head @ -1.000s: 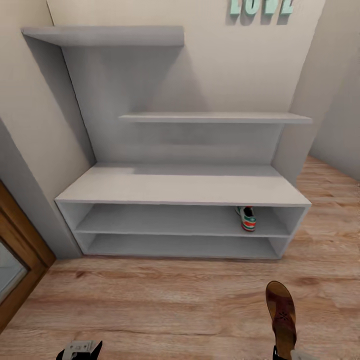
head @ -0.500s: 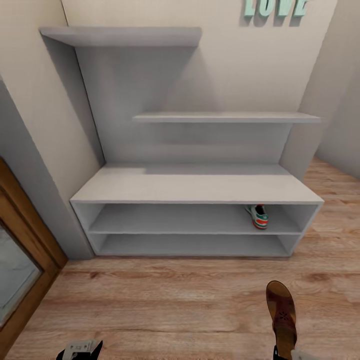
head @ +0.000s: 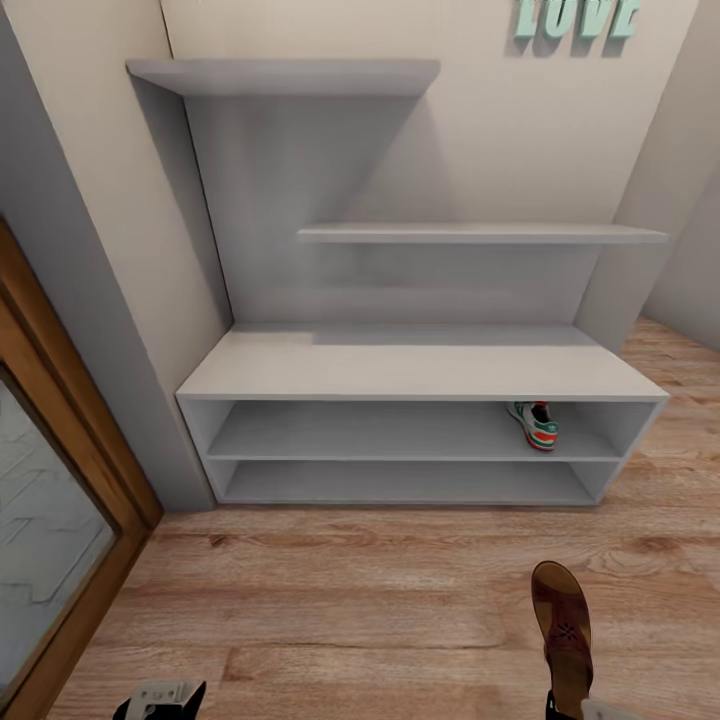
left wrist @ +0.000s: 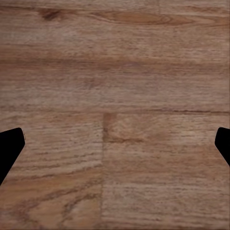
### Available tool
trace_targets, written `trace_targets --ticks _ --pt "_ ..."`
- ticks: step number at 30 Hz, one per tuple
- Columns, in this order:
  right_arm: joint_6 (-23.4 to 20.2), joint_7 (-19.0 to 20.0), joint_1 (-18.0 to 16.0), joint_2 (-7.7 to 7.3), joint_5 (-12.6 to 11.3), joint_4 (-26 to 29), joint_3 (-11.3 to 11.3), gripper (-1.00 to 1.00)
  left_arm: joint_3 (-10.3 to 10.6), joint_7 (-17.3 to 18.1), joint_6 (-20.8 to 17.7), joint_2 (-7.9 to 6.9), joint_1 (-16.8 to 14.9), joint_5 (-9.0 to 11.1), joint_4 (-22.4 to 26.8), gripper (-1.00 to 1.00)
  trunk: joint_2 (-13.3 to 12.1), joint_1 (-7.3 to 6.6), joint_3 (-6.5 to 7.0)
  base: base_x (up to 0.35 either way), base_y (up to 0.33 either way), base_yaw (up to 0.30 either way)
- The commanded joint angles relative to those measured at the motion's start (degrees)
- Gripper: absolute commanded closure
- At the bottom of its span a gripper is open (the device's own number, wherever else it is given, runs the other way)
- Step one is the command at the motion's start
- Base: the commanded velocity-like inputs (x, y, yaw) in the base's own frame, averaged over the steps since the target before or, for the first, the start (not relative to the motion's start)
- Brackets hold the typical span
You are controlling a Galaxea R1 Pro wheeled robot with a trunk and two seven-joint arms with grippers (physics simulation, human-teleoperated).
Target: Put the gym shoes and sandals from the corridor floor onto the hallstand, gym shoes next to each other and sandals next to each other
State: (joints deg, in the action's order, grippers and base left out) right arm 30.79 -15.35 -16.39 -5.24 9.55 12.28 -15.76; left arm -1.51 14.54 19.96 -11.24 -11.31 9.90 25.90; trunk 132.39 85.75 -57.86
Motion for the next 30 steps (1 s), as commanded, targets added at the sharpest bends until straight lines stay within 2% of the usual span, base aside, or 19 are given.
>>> trace_targets --ticks 1,9,10,13,14,17,18,20,21,23,24,26,29,30 --pt "0.2 -0.2 0.0 0.02 0.4 -0.1 -0.2 1.00 -0.2 0.6 0.0 0.02 0.0 0.6 -0.1 -1.00 0.0 -0.01 -0.05 -0.004 0.024 0.000" --pt "-0.9 -0.2 -0.1 0.32 0.3 0.5 -0.2 1.00 0.3 0.7 1.4 0.74 0.0 0.2 0.0 -1.00 0.0 -0.01 -0.05 -0.001 0.004 0.000" --pt "-1.4 -0.2 -0.2 0.53 0.3 0.7 -0.2 1.00 0.3 0.7 1.7 0.75 0.0 0.2 0.0 -1.00 0.0 -0.01 -0.05 0.000 0.000 0.000" --pt "-5.3 -0.2 -0.9 2.44 0.3 2.9 -0.1 1.00 0.4 0.8 2.7 0.81 0.0 0.1 0.0 -1.00 0.0 -0.01 -0.05 0.000 0.000 0.000" --pt "-8.5 -0.3 -1.5 3.77 0.3 5.0 0.0 1.00 0.4 0.8 3.0 0.81 0.0 0.1 -0.1 -1.00 0.0 -0.01 -0.05 0.000 0.000 0.000" --pt "-14.4 -0.3 -2.6 5.88 0.3 8.9 0.1 1.00 0.4 1.2 3.3 0.80 0.0 0.1 -0.1 -1.00 0.0 -0.01 -0.05 0.000 0.000 0.000" --pt "-18.9 -0.2 -3.1 7.31 0.3 11.7 0.1 1.00 0.4 1.6 3.3 0.79 0.0 0.1 -0.1 -1.00 0.0 -0.01 -0.05 0.000 0.000 0.000" --pt "-23.5 -0.2 -3.7 8.76 0.3 14.4 0.4 1.00 0.4 2.1 3.4 0.79 0.0 0.2 -0.1 -1.00 0.0 -0.01 -0.05 0.000 0.000 0.000" --pt "-28.1 -0.3 -4.3 10.16 0.3 16.9 1.1 1.00 0.4 2.6 3.4 0.78 0.0 0.2 -0.1 -1.00 0.0 -0.01 -0.05 0.000 0.000 0.000" --pt "-32.2 -0.4 -5.0 11.40 0.3 19.0 2.2 1.00 0.4 3.0 3.5 0.78 0.0 0.2 -0.1 -1.00 0.0 -0.01 -0.05 0.000 0.000 0.000" --pt "-35.8 -0.5 -6.0 12.43 0.3 20.7 3.7 1.00 0.4 3.3 3.5 0.78 0.0 0.2 -0.1 -1.00 0.0 -0.01 -0.05 0.000 0.000 0.000" --pt "-40.1 -0.7 -8.1 13.53 0.2 22.4 6.1 1.00 0.4 3.6 3.5 0.78 0.0 0.2 0.0 -1.00 0.0 -0.01 -0.05 0.000 0.000 0.000" --pt "-43.2 -0.7 -10.7 14.41 0.1 23.2 7.9 1.00 0.4 3.7 3.5 0.78 0.0 0.2 0.0 -1.00 0.0 -0.01 -0.05 0.000 0.000 0.000" --pt "-44.6 -0.8 -12.6 15.07 0.0 23.3 8.6 1.00 0.4 3.7 3.5 0.78 0.0 0.2 0.0 -1.00 0.0 -0.01 -0.05 0.000 0.000 0.000"
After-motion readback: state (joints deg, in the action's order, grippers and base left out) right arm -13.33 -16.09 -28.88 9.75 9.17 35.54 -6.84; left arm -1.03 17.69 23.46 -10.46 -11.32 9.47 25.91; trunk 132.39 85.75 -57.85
